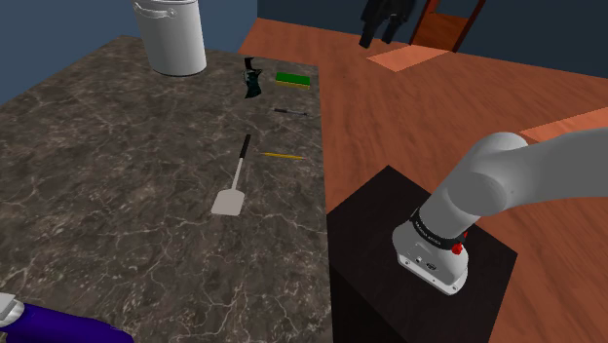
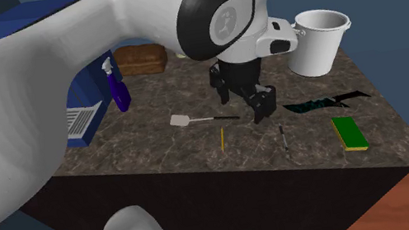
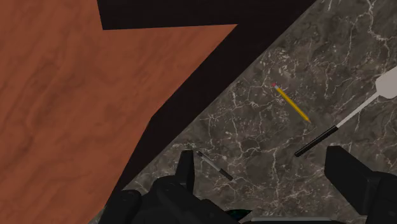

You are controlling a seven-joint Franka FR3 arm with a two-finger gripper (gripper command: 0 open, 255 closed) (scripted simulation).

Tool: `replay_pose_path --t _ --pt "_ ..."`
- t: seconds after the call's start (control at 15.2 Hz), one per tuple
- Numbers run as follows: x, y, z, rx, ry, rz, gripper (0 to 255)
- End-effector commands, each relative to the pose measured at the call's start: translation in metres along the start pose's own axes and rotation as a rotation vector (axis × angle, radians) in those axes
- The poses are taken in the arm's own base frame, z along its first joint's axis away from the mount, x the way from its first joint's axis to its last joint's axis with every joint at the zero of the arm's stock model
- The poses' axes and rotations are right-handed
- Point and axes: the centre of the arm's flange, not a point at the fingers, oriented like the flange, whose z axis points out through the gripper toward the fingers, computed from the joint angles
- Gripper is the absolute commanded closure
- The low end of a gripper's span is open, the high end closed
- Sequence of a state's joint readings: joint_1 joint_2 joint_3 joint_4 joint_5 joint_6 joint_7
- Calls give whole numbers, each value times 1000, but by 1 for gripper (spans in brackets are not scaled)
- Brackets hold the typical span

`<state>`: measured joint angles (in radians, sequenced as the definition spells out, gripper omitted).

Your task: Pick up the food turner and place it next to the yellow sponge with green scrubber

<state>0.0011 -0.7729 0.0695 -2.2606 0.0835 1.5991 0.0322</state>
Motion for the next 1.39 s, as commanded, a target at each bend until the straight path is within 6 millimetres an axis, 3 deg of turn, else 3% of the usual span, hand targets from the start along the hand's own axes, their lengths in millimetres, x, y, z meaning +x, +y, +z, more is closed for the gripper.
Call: replay_pose_path --t 0.0,0.66,1.32 --pt "0 0 0 0 0 0 0" --pt "6 -104 87 -35 -8 269 0" --pt "39 -200 178 -71 -16 537 0"
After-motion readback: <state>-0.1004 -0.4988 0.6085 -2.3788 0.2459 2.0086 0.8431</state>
